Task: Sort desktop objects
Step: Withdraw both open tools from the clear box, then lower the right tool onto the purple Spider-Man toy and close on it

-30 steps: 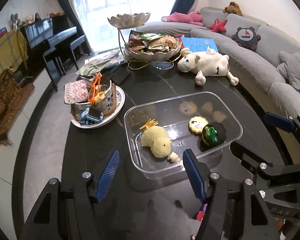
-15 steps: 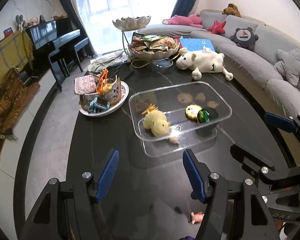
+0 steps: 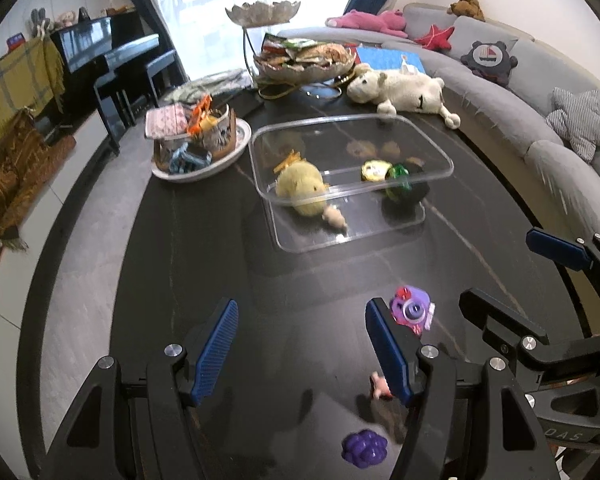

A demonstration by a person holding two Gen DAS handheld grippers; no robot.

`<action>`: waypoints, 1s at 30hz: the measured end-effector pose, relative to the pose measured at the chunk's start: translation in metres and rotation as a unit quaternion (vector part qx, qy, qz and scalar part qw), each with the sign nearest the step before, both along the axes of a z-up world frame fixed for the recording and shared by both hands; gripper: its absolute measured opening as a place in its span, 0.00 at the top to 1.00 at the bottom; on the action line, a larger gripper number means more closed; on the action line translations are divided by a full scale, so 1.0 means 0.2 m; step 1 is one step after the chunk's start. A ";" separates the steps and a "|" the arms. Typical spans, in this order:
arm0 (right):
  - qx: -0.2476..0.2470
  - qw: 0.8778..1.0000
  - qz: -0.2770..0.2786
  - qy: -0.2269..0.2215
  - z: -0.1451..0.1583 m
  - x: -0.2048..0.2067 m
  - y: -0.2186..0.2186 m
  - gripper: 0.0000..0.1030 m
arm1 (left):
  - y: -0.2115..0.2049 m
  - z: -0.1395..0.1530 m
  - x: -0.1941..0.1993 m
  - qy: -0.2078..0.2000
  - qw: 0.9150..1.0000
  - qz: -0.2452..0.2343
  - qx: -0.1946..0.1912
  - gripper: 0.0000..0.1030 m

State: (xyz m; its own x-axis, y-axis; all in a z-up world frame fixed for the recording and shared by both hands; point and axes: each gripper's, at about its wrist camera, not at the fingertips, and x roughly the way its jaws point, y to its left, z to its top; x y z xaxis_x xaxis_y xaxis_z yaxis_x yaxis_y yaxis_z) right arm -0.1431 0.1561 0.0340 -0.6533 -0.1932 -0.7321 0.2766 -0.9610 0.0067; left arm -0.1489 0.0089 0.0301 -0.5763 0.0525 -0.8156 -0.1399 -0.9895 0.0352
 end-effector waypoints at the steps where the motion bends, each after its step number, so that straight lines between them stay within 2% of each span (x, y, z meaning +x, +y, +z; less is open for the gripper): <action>1: 0.000 1.000 0.000 -0.001 -0.01 0.01 0.00 0.15 | 0.00 -0.01 0.01 -0.002 1.000 -0.001 0.001 0.39; 14: 0.002 1.000 0.002 -0.021 -0.13 0.13 0.01 0.15 | 0.01 -0.14 0.13 -0.026 1.000 0.000 -0.004 0.39; 30: 0.014 0.999 0.019 -0.045 -0.31 0.03 -0.03 0.15 | -0.01 -0.33 0.05 -0.057 0.998 0.016 0.000 0.39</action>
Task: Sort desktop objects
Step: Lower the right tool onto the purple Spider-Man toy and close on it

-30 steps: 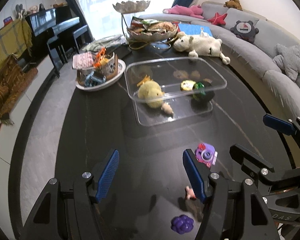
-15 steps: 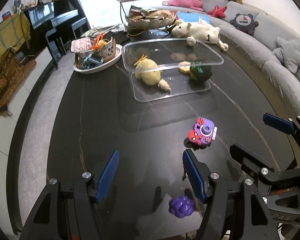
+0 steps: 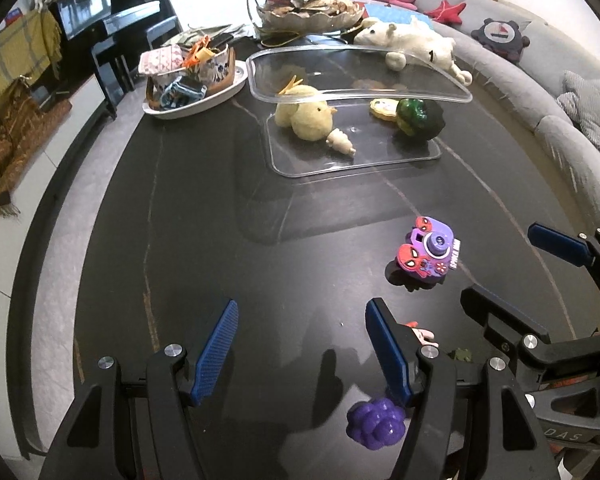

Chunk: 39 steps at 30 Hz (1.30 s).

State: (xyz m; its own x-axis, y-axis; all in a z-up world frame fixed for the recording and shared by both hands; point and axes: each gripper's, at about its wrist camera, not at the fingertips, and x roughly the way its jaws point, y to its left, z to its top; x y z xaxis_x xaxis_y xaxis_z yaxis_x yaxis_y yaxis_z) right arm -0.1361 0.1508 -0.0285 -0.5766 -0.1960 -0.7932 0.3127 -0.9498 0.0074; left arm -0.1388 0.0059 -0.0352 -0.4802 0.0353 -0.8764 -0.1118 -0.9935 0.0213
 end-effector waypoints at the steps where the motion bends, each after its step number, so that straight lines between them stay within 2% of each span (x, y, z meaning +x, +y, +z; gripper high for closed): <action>1: 0.001 1.000 0.001 -0.001 -0.01 -0.01 0.00 0.15 | 0.00 -0.01 -0.01 -0.001 1.000 0.001 0.000 0.39; 12: -0.013 0.999 0.006 -0.029 -0.13 -0.11 -0.02 0.15 | -0.03 -0.11 -0.09 -0.020 1.000 0.012 -0.008 0.39; 39: 0.013 0.998 0.033 -0.048 -0.29 -0.27 -0.07 0.15 | -0.04 -0.27 -0.25 -0.042 0.998 0.025 -0.031 0.40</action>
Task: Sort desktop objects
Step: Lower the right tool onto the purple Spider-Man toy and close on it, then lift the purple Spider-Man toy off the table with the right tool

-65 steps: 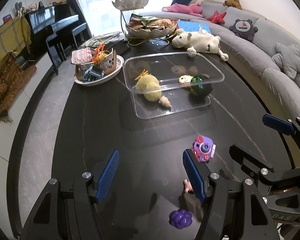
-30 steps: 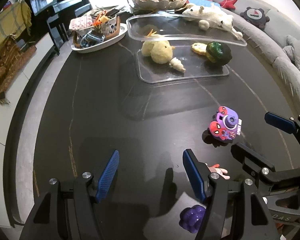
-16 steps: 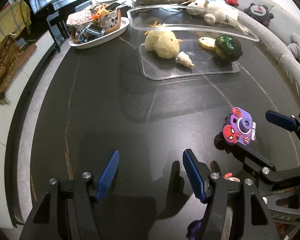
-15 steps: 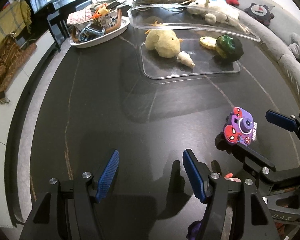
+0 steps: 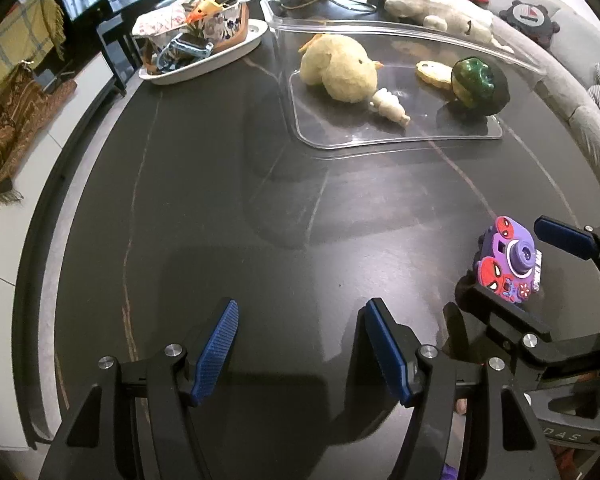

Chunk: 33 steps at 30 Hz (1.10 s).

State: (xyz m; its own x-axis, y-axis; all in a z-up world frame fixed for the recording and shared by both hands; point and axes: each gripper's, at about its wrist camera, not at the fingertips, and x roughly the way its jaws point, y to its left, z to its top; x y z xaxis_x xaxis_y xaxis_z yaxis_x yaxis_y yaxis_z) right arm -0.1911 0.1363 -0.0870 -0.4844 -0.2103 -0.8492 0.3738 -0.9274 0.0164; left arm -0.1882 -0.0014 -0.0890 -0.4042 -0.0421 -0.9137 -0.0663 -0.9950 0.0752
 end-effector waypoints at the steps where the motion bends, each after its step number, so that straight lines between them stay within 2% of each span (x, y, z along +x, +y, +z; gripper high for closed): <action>1: 0.004 1.000 0.001 0.000 -0.01 0.00 0.00 0.15 | 0.00 0.00 0.00 0.000 1.000 -0.001 0.000 0.40; 6: 0.011 1.000 -0.001 -0.009 -0.04 -0.01 -0.01 0.18 | 0.02 0.00 0.00 0.007 1.000 -0.008 -0.009 0.40; 10: 0.016 1.000 0.003 -0.006 -0.03 -0.01 -0.02 0.36 | 0.04 0.00 0.00 0.008 1.000 -0.009 -0.009 0.40; 17: 0.001 1.000 0.002 -0.006 0.01 0.01 -0.01 0.42 | 0.04 0.04 0.00 0.004 1.000 -0.012 0.007 0.39; 24: -0.012 1.000 -0.003 0.006 0.09 0.07 0.01 0.44 | 0.05 0.11 0.06 0.018 0.999 -0.024 0.014 0.39; 33: -0.026 0.999 -0.026 0.015 0.16 0.17 0.08 0.44 | 0.09 0.19 0.23 0.031 0.998 -0.056 0.020 0.39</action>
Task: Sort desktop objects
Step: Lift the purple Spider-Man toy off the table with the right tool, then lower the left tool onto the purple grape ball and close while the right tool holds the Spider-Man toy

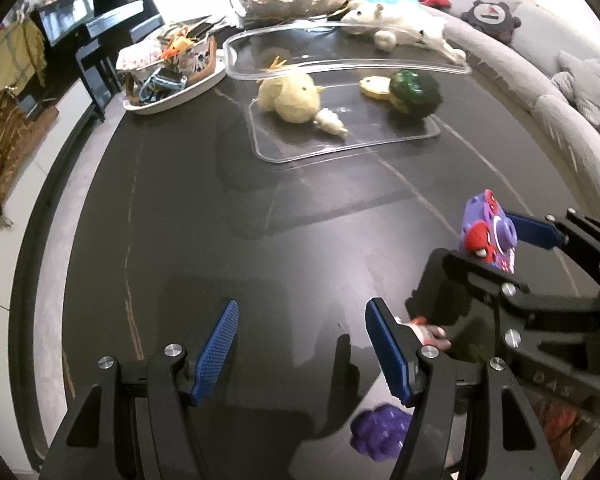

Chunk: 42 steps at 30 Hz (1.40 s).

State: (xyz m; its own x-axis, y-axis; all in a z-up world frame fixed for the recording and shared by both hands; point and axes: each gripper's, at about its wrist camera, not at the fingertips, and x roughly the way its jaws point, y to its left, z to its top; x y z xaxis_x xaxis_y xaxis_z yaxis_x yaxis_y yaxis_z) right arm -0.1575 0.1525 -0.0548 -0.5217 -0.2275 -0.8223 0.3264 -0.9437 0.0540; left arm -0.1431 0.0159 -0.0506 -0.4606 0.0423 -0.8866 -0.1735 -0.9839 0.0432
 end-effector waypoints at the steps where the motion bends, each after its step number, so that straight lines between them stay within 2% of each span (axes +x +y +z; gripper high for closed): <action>1: -0.001 1.000 -0.003 0.001 0.01 0.02 0.01 0.44 | 0.01 0.01 0.02 0.003 1.000 -0.003 0.000 0.39; 14: -0.011 1.000 -0.017 0.012 0.07 0.18 0.06 0.44 | 0.07 0.08 0.26 0.024 0.999 -0.035 0.000 0.39; 42: 0.006 0.999 -0.047 0.021 0.09 0.48 0.10 0.44 | 0.10 0.06 0.47 0.033 0.998 -0.055 0.022 0.39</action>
